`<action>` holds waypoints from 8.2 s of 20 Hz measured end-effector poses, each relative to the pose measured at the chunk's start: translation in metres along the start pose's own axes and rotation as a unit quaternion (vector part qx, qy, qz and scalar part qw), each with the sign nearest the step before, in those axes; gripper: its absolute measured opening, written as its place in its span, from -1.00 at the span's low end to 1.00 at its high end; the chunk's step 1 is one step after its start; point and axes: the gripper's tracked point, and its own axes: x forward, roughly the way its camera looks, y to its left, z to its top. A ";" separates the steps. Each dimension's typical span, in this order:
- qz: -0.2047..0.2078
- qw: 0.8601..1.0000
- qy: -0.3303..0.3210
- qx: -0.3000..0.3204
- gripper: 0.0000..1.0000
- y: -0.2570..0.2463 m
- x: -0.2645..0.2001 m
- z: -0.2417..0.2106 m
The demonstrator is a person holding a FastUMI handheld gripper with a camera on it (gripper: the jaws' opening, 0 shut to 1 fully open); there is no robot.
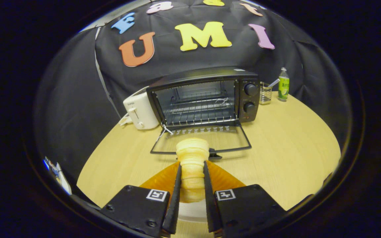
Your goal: Open the toaster oven, put the food inside, and close the toaster oven door.
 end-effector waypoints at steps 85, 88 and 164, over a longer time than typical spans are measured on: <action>-0.033 0.994 0.041 -0.098 1.00 -0.029 0.084 -0.019; -0.017 0.998 -0.007 -0.065 1.00 -0.025 0.078 0.016; -0.016 0.949 -0.302 -0.089 1.00 0.109 -0.225 0.108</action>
